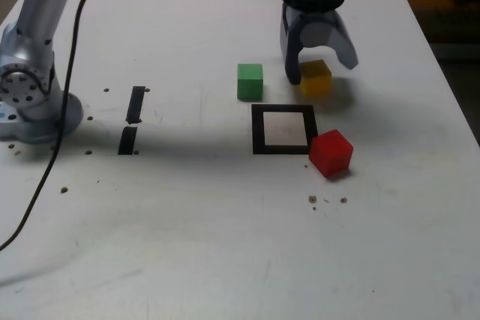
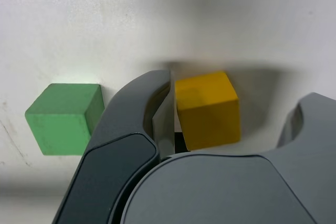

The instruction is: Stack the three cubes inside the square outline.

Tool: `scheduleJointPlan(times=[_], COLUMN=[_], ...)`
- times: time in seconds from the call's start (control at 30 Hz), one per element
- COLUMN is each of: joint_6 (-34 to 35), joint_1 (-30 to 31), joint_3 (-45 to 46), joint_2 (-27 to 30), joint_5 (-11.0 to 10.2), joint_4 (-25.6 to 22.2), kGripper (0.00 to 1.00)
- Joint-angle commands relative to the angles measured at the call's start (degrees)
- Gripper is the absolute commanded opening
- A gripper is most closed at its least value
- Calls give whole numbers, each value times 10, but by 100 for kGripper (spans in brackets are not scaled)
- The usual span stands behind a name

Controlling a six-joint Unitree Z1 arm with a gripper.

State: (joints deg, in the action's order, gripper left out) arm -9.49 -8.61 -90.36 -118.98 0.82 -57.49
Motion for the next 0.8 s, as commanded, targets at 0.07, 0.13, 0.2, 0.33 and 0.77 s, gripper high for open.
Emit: scheduleJointPlan(times=[0.07, 0.13, 0.2, 0.33, 0.77], joint_6=[24, 39, 55, 88, 248], joint_1=[14, 24, 36, 63, 192], joint_3=[-3, -7, -13, -32, -62], joint_2=[27, 42, 57, 85, 117], joint_5=[-26, -40, -53, -70, -81], joint_4=[-7, -17, -32, -73, -137], kGripper=[93, 93, 93, 93, 93])
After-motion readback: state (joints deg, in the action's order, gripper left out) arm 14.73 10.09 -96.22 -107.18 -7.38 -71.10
